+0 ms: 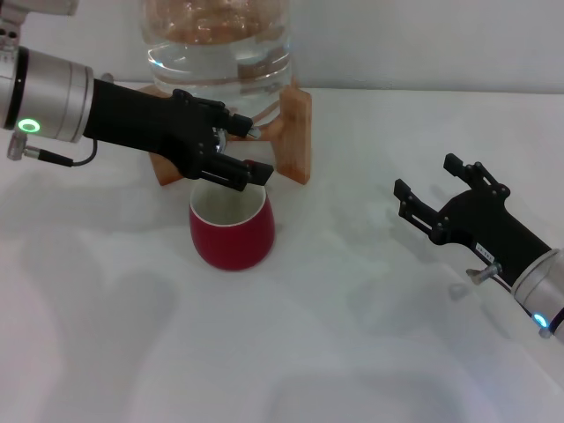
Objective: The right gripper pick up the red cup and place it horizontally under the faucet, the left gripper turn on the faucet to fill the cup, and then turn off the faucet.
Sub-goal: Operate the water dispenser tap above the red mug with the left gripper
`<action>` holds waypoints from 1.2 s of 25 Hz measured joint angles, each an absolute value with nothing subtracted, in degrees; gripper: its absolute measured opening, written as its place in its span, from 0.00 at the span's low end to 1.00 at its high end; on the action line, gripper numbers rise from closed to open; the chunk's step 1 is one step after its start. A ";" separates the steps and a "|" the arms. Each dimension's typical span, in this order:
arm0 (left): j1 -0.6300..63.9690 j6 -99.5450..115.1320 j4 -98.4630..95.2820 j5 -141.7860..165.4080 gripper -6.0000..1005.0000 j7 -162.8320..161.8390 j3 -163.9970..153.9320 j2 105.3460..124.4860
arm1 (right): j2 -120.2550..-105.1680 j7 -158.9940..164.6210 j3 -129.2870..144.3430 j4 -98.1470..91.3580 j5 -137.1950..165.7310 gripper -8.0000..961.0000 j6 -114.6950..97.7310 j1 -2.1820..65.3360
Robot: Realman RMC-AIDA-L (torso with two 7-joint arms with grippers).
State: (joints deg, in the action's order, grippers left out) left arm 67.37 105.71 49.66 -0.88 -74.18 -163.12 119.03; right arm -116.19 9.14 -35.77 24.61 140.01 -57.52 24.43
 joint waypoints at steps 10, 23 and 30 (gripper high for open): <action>67.67 104.43 48.90 -0.88 0.88 -74.34 -163.12 119.00 | -116.19 9.14 -35.95 24.60 140.01 0.87 -57.57 24.51; 68.35 104.40 48.86 -0.80 0.88 -74.44 -163.13 119.04 | -116.19 9.14 -35.88 24.65 140.01 0.87 -57.58 24.52; 68.48 104.41 48.86 -0.59 0.88 -74.52 -163.12 119.09 | -116.19 9.14 -35.79 24.65 140.01 0.87 -57.62 24.52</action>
